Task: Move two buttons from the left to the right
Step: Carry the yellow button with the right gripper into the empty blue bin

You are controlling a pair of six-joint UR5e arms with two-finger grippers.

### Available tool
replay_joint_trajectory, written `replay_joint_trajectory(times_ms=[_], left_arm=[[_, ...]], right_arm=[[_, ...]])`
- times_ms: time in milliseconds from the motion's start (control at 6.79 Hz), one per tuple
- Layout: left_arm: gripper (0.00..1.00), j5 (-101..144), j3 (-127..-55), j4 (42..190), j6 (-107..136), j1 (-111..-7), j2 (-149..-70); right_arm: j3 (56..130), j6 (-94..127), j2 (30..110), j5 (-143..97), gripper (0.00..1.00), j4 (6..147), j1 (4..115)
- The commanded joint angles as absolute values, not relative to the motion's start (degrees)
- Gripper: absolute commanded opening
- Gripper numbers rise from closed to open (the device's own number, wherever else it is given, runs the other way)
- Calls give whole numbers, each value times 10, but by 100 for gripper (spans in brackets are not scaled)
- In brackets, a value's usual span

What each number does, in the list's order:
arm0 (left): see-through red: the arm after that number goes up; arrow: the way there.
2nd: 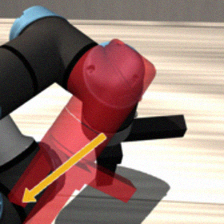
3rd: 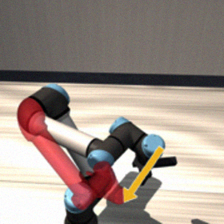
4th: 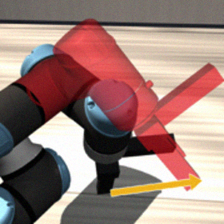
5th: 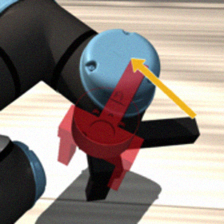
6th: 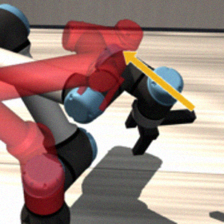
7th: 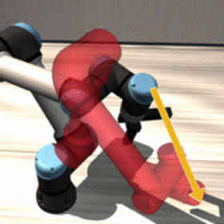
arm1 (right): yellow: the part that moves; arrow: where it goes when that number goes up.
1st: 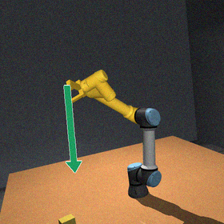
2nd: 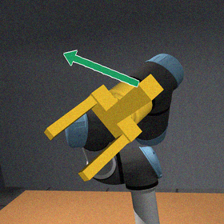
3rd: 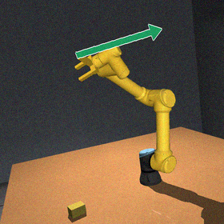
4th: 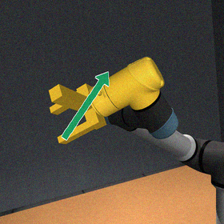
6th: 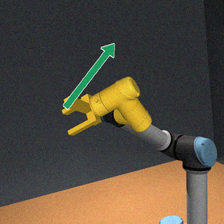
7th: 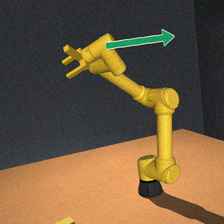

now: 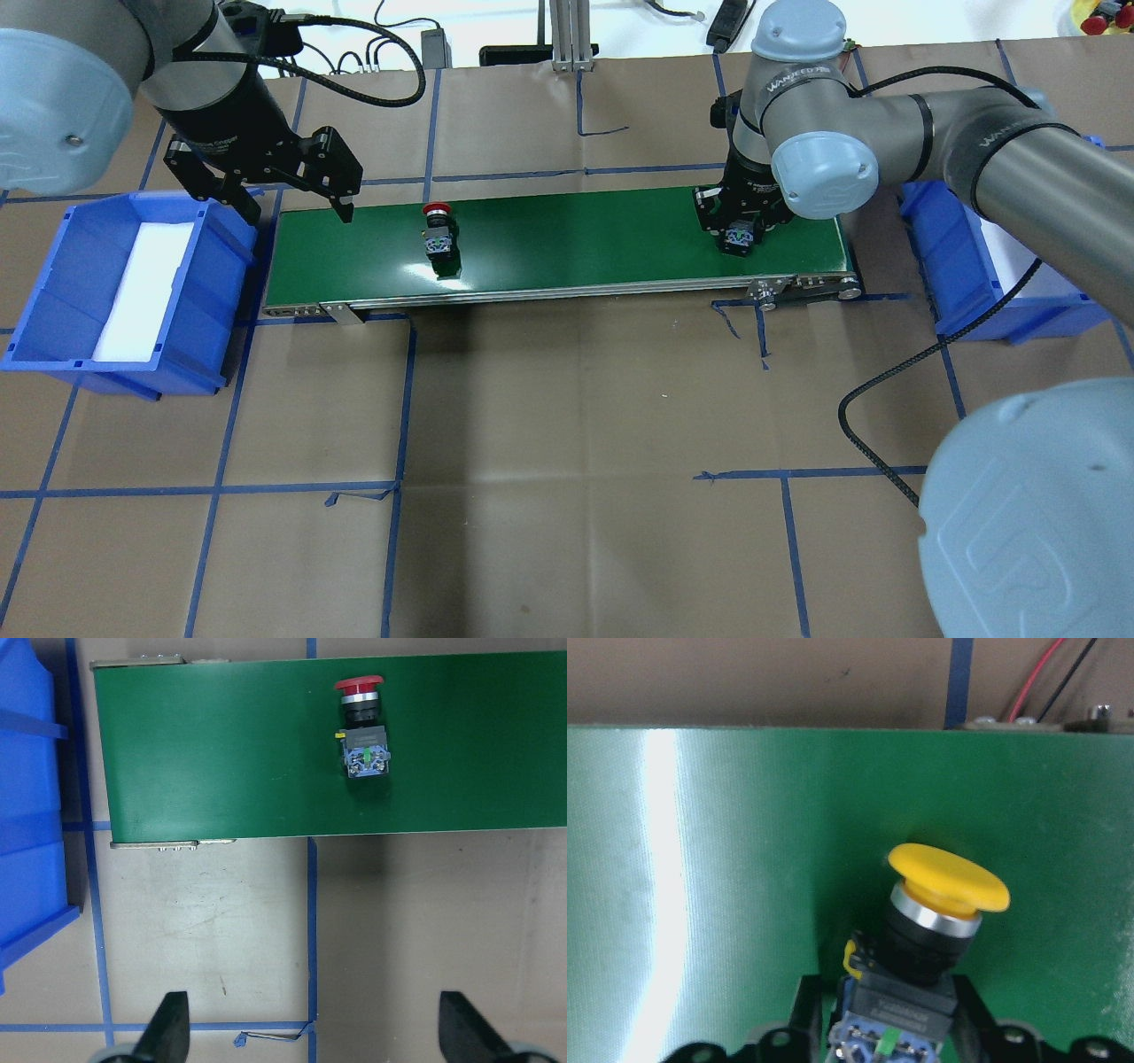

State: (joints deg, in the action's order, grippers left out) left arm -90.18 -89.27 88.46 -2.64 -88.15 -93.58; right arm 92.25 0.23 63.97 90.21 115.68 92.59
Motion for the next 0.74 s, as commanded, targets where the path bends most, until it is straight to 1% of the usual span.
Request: replay_joint_trajectory(times_ms=[0,294,442,589], left_arm=[[100,-902,-893,884,-26,-882,-937],[100,-902,-893,884,-26,-882,-937],[100,-902,-893,884,-26,-882,-936],[100,-902,-893,884,-27,-882,-935]], right_arm=[[898,1,660,932,3,1152,910],[814,-45,691,928,2,1048,853],[778,-106,693,927,2,1007,797],[757,-172,694,927,2,984,742]])
